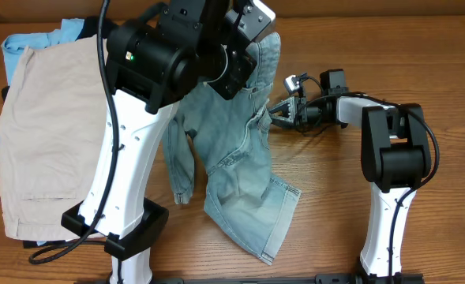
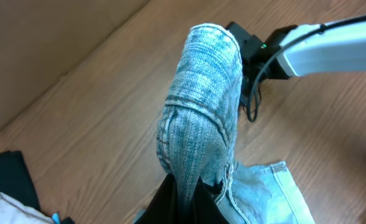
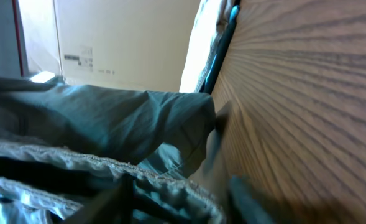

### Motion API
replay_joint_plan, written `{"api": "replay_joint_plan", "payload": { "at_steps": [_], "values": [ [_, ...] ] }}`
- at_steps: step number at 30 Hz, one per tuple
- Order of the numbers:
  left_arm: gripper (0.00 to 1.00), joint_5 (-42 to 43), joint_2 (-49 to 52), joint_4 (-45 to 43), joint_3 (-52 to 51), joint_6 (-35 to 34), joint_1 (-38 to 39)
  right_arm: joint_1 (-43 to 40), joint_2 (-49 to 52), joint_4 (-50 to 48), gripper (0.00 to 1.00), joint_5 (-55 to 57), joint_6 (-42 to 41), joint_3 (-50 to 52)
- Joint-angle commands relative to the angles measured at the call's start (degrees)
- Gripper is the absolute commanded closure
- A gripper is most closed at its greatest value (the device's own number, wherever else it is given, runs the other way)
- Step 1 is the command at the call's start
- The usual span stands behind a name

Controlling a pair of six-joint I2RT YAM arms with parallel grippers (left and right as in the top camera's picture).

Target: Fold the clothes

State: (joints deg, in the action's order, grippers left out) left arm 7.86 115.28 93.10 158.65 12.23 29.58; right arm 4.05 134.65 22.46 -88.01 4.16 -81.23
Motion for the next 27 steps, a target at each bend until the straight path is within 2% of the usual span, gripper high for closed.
{"api": "replay_joint_plan", "payload": {
  "at_steps": [1,4,11,15,22,27],
  "values": [
    [0.96,-1.3,-2.9,-2.2,1.7,-0.7,-0.5,-0.4,-0.2,0.2,0.67,-1.9,0.8,0.3],
    [0.96,-2.5,-2.9,-3.3,1.7,-1.6,-0.8,-0.5,-1.0,0.4,0.96,-1.9,0.8,0.2],
    [0.96,-8.5,-2.9,-6.9,1.7,-4.9,-1.0,-4.7,-5.5,-1.4,0.96,-1.1,-0.4,0.0],
    [0.96,-13.0,-2.9,-9.1,1.7,-8.3,-3.7,-8.4,-10.2,-1.3,0.96,7.7,-5.3,-0.8],
    [0.96,-12.9,-2.9,-11.8,1.7,-8.2,-8.0,-11.7,-23.3,1.9,0.96,34.1,-13.1,-1.0],
    [0.96,-12.8,-2.9,-11.9,1.7,-8.0,-9.4,-12.1,-35.3,12.1,0.96,54.5,-13.4,-3.1]
  ]
}}
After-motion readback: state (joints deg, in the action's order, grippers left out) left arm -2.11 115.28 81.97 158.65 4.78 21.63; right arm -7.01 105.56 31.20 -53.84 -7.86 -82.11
